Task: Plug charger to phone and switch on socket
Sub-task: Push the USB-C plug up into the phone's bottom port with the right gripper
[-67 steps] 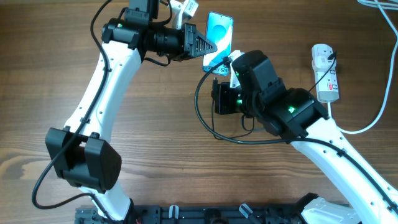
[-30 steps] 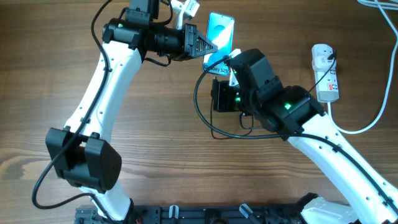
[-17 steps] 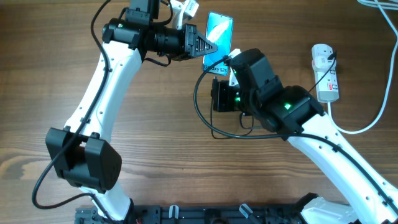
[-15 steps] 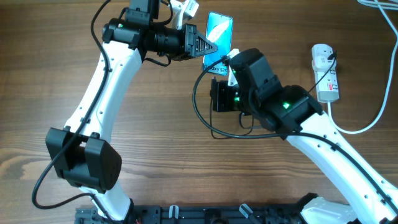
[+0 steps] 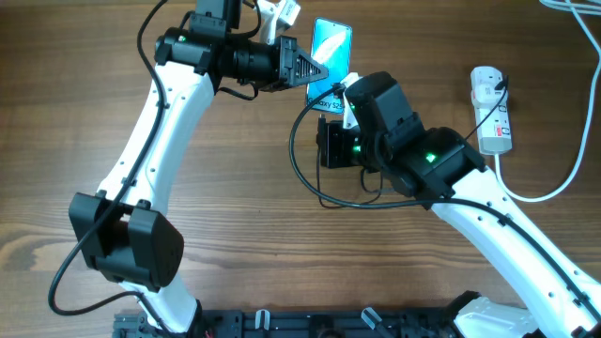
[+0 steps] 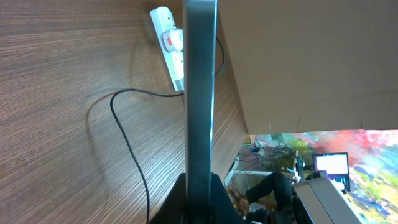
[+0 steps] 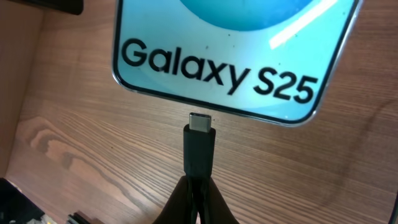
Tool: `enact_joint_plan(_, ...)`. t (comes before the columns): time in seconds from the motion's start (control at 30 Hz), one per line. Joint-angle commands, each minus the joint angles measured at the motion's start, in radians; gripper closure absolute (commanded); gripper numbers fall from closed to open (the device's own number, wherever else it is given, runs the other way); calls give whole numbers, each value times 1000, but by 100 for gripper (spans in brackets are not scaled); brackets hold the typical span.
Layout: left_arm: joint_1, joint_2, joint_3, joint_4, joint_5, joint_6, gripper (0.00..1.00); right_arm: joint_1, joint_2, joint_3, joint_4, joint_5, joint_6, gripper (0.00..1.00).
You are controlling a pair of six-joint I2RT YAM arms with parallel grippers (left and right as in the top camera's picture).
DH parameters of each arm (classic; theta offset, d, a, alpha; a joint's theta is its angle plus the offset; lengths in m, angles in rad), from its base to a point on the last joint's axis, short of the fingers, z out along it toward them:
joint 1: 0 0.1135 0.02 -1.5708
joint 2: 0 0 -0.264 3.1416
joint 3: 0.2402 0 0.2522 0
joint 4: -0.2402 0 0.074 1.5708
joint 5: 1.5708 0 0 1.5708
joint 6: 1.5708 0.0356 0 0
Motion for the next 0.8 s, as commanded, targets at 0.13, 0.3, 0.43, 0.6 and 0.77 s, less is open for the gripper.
enact_joint_plan(0.13, -6, -36, 6, 6, 17, 27, 96, -5, 9, 10, 8, 37, -19, 96)
enact_joint_plan(0.3, -6, -36, 6, 6, 17, 27, 96, -5, 9, 10, 8, 49, -13, 96)
enact_joint_plan(0.43, -6, -36, 6, 6, 17, 27, 96, -5, 9, 10, 8, 47, 9, 96)
enact_joint_plan(0.6, -6, -36, 6, 8, 35, 28, 96, -8, 9, 10, 8, 35, 58, 96)
enact_joint_plan(0.77, -6, -36, 6, 7, 43, 28, 96, -11, 9, 10, 11, 28, 68, 96)
